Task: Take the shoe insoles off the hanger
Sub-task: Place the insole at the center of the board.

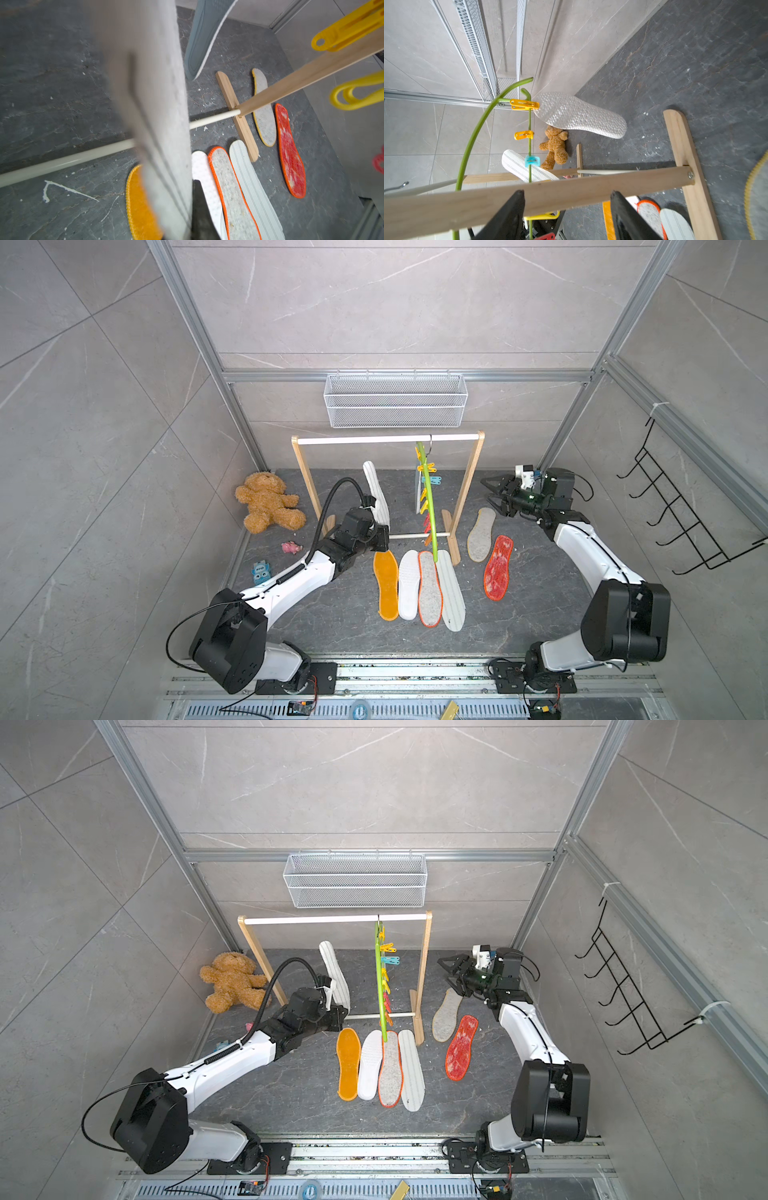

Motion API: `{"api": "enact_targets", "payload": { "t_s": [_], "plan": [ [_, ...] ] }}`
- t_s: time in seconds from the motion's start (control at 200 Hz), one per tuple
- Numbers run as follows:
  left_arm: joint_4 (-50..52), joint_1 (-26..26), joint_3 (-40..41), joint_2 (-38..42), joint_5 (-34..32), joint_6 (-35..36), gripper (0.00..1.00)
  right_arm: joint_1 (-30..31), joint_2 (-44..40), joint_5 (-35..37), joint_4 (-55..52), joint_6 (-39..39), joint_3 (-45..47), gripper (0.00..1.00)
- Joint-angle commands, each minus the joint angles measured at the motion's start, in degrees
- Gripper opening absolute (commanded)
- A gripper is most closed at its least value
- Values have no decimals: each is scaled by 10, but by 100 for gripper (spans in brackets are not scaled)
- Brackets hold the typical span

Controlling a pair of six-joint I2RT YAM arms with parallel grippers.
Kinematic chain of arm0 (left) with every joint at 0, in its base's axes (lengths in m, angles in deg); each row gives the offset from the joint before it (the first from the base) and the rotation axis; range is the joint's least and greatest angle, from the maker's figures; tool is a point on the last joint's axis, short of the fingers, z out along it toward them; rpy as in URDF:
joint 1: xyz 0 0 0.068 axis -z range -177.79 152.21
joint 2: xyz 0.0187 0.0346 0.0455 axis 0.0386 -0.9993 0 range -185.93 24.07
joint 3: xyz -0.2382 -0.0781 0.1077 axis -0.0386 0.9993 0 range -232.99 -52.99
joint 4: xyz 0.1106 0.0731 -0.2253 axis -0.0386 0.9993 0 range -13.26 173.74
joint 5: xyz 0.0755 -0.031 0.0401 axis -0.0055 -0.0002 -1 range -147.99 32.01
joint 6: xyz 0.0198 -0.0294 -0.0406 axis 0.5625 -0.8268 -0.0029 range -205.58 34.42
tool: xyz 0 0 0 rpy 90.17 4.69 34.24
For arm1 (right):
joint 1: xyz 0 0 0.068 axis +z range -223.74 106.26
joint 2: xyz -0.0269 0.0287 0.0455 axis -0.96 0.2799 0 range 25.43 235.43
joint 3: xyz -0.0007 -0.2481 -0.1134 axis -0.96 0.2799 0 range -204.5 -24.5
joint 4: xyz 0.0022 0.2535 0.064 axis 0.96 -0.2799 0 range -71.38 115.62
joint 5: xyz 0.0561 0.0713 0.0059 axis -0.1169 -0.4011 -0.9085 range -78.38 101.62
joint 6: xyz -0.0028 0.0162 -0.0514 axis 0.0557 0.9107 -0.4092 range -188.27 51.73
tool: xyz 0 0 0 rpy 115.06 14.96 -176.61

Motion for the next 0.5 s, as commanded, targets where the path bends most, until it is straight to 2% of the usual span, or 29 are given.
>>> {"api": "enact_targets", "payload": {
  "t_s": [0.0, 0.399, 0.494],
  "plan": [
    [83, -10, -10, 30, 80, 12, 0, -1, -41, 2, -48, -52, 20, 68],
    [269, -16, 12, 145, 196, -40, 0, -1, -133, -7, -142, -126, 75, 67],
    [312, -16, 20, 162, 199, -64, 0, -1, -154, -5, -159, -140, 89, 67]
  ]
}}
